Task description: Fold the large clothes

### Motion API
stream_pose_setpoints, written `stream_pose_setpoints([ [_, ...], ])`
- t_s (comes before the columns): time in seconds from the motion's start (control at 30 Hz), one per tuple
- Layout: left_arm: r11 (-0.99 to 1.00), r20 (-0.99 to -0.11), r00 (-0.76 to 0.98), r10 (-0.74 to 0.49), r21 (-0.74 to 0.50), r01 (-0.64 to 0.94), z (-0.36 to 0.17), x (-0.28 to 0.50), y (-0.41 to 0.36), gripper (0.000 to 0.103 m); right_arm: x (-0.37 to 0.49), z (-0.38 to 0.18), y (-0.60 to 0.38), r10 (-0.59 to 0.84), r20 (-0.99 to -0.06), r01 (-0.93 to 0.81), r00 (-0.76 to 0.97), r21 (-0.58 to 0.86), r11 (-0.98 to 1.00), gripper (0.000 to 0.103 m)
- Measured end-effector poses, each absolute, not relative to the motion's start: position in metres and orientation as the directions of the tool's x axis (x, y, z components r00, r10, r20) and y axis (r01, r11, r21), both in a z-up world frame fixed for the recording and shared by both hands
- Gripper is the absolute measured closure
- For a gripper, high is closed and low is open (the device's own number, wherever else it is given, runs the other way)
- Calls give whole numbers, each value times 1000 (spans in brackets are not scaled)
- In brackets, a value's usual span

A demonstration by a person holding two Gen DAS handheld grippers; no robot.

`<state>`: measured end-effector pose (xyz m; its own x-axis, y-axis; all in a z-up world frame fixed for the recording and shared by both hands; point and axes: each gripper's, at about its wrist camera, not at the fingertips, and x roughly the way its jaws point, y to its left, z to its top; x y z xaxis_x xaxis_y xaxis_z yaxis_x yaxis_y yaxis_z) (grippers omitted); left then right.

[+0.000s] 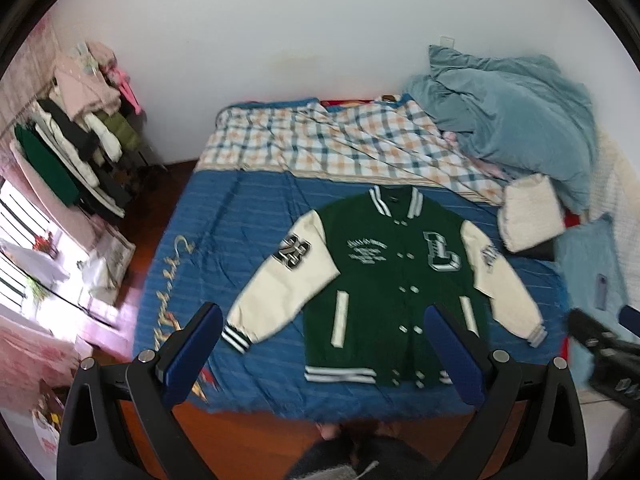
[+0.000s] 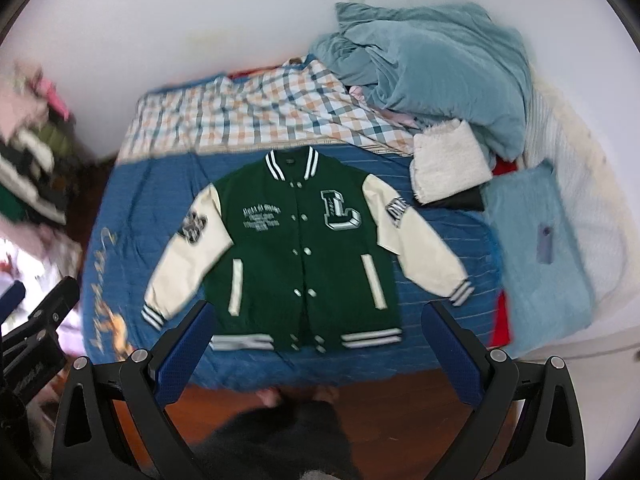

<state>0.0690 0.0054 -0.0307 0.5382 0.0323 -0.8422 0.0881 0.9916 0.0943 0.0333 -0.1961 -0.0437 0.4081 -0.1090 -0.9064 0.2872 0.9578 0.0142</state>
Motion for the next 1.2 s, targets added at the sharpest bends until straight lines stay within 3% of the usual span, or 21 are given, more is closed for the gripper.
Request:
stream_pose_setpoints([
  [0.13, 984, -822, 562, 94, 162, 72, -81, 106, -5, 0, 45, -108, -250, -152, -908, 454, 392, 47, 890, 0],
  [0.17, 982, -822, 559, 112, 179, 67, -96, 115, -10, 0, 46, -131, -269, -166, -912, 506, 376, 52, 861, 5],
  [0.2, 978, -826, 548, 132, 197, 62, -112, 123, -14, 0, 47, -157, -293, -172, -919, 562, 353, 61, 825, 11],
  [0.27, 973, -836, 520, 172, 228, 45, -150, 146, -28, 0, 48, -205, -334, -152, -940, 639, 305, 84, 765, 44],
  [0.3, 970, -837, 513, 190, 242, 35, -162, 151, -32, 0, 48, -236, -359, -143, -953, 679, 268, 81, 729, 46],
  [0.43, 947, -846, 443, 296, 320, -21, -231, 180, -58, 0, 37, -335, -456, -72, -973, 797, 220, 137, 589, 44],
  [0.53, 934, -860, 375, 347, 352, -59, -286, 198, -72, 0, 20, -416, -530, -6, -975, 874, 223, 197, 444, 27],
  [0.7, 902, -874, 226, 430, 425, -75, -381, 223, -84, 0, -11, -548, -632, 17, -982, 962, 189, 188, 198, 23],
  [0.9, 880, -874, 107, 474, 467, -86, -470, 238, -89, 0, -20, -649, -697, 7, -985, 982, 173, 173, 69, 17],
  [1.0, 880, -878, 76, 473, 466, -88, -500, 246, -91, 0, -4, -659, -706, -41, -990, 989, 134, 131, 65, 19],
  [1.07, 878, -877, 67, 475, 469, -93, -516, 250, -92, 0, 9, -654, -705, -90, -989, 989, 114, 104, 108, 61],
  [1.1, 880, -879, 67, 472, 465, -97, -520, 252, -92, 0, 17, -649, -704, -102, -987, 984, 126, 112, 140, 72],
  [1.13, 883, -882, 69, 466, 459, -97, -523, 253, -91, 0, 24, -640, -706, -119, -982, 976, 146, 124, 176, 79],
  [1.2, 887, -883, 89, 460, 453, -90, -526, 256, -91, 0, 38, -605, -712, -225, -961, 967, 162, 110, 229, 82],
])
